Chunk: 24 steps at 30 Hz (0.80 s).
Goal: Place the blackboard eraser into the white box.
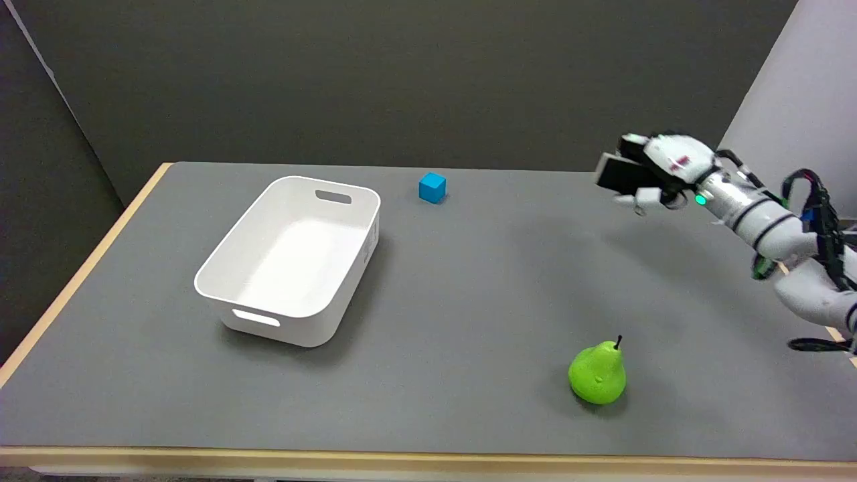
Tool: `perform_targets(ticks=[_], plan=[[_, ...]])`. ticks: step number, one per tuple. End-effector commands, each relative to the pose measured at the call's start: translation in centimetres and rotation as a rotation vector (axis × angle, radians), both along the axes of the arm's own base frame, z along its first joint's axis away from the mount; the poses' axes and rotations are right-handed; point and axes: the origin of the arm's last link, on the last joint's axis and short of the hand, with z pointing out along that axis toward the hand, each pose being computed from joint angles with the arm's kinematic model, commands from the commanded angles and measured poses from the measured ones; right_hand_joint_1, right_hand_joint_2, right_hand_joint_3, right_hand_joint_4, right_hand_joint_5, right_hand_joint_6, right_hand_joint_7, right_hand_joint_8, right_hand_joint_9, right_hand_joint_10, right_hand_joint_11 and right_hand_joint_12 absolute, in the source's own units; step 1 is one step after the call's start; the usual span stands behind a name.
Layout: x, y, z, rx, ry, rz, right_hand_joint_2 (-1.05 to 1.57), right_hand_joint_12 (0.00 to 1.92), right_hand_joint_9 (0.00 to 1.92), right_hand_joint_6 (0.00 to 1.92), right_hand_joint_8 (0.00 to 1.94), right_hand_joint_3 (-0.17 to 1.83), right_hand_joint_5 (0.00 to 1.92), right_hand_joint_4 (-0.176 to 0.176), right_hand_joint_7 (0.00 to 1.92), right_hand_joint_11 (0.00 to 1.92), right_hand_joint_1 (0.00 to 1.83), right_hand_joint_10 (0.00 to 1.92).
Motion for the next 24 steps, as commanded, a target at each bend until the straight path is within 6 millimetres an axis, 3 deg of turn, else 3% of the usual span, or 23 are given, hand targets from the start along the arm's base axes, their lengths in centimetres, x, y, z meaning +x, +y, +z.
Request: perform_targets(ticks=[1,7,12,18,24], plan=[[7.2,-5.0,-20.3,0.438,-0.096,0.29,1.27,1.83,0.73,1.57,1.46,0.09,0.44,-0.176,0.81,0.54,1.17,1.18],[6.2,-6.1,-32.4,0.602,-0.108,0.252,1.27,1.88,0.74,1.55,1.46,0.07,0.45,-0.176,0.81,0.52,1.18,1.19],[5.4,-8.2,-39.1,0.681,-0.139,0.191,1.27,1.89,0.74,1.54,1.46,0.07,0.46,-0.176,0.82,0.51,1.18,1.2],[3.9,-10.2,-45.5,0.731,-0.156,0.091,1.27,1.87,0.75,1.54,1.46,0.06,0.46,-0.176,0.82,0.53,1.18,1.2],[3.3,-10.1,-50.0,0.76,-0.164,0.029,1.27,1.84,0.75,1.54,1.46,0.07,0.46,-0.176,0.82,0.54,1.18,1.21]])
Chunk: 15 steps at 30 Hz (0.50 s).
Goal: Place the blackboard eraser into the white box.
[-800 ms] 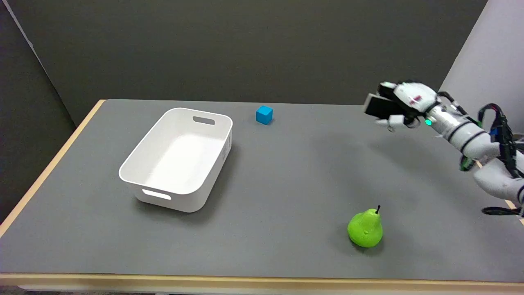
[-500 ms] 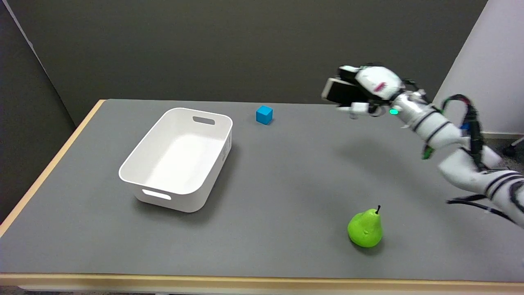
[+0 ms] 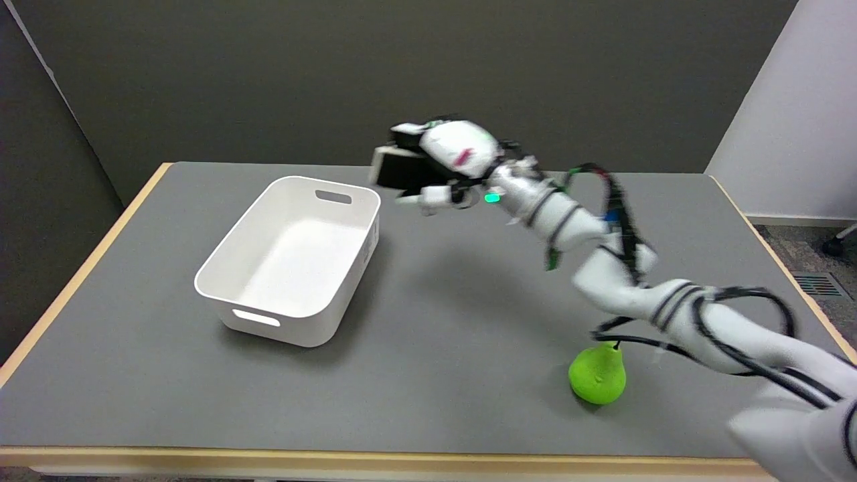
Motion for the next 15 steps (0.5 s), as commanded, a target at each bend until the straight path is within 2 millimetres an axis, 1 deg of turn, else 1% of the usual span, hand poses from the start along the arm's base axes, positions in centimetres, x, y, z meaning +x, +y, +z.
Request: perform_targets(ticks=[1,2,8,13,15], plan=[[1.0,-1.7,-21.8,0.272,0.036,-0.091,1.27,1.84,0.75,1.54,1.46,0.07,0.46,-0.176,0.82,0.54,1.18,1.21],[1.0,-1.6,-22.3,0.278,0.037,-0.094,1.26,1.84,0.75,1.53,1.46,0.08,0.46,-0.176,0.82,0.54,1.18,1.21],[0.9,-1.1,-23.1,0.291,0.027,-0.102,1.26,1.8,0.74,1.53,1.45,0.09,0.47,-0.176,0.83,0.56,1.18,1.21],[0.6,-0.5,-23.2,0.294,0.007,-0.113,1.25,1.79,0.74,1.53,1.45,0.09,0.47,-0.176,0.83,0.56,1.18,1.21],[0.6,-0.4,-22.8,0.29,-0.024,-0.126,1.22,1.81,0.7,1.55,1.44,0.17,0.47,-0.176,0.82,0.51,1.18,1.24]])
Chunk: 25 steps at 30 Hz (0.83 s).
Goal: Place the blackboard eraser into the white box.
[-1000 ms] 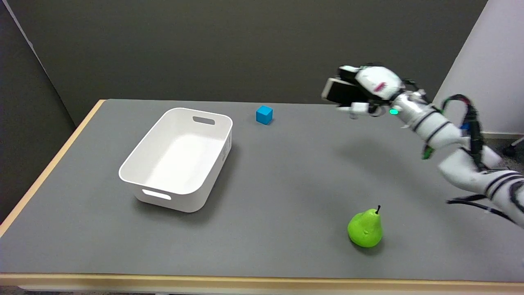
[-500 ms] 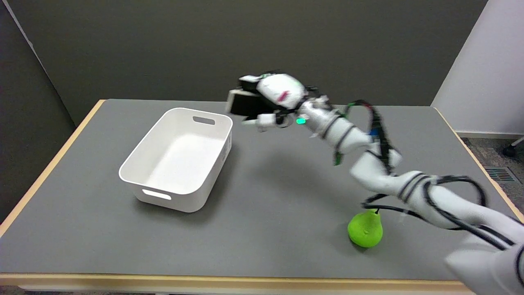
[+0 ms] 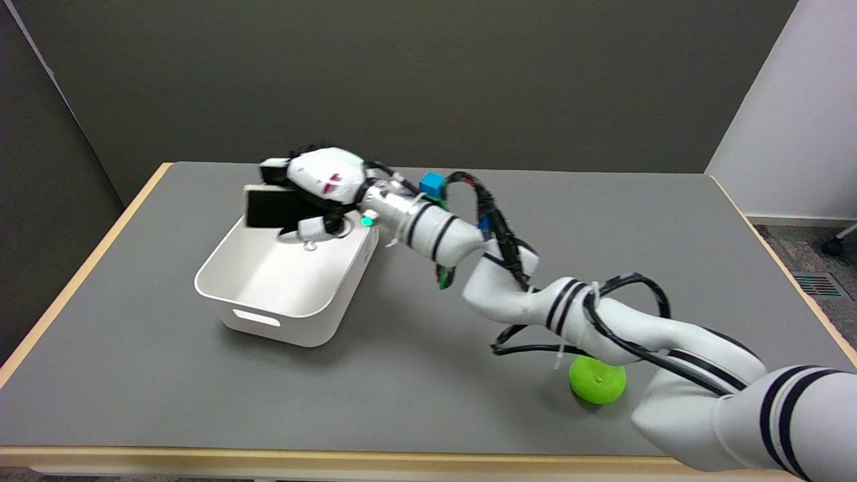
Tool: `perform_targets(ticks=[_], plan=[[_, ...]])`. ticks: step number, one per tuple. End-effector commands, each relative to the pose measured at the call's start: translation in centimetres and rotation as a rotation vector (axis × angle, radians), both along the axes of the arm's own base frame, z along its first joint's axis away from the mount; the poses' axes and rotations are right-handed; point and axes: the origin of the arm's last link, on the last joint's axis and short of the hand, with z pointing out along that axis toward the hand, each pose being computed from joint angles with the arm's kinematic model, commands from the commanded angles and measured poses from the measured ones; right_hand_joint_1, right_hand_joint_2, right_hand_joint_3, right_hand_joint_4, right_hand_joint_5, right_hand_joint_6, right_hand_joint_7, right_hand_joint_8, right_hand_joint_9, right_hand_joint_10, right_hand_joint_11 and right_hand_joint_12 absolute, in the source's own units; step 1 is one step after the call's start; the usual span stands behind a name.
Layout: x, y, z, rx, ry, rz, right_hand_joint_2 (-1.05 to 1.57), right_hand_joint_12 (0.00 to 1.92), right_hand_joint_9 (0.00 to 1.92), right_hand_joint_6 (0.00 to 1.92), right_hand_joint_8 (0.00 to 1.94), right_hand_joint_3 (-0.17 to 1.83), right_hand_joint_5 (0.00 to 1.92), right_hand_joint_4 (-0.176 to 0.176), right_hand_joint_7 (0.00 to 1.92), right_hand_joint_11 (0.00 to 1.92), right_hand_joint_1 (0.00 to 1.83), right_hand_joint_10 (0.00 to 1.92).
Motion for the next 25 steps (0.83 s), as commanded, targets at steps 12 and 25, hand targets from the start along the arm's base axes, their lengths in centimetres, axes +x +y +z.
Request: perform_targets(ticks=[12,25], plan=[[0.5,0.4,0.4,-0.064,-0.209,-0.092,0.52,1.06,0.0,0.23,0.13,0.9,0.02,0.048,0.0,0.0,0.36,0.44],[0.3,4.9,22.3,-0.41,-0.756,0.019,0.53,0.84,0.04,0.08,0.02,0.95,0.08,0.016,0.08,0.01,0.54,0.27]])
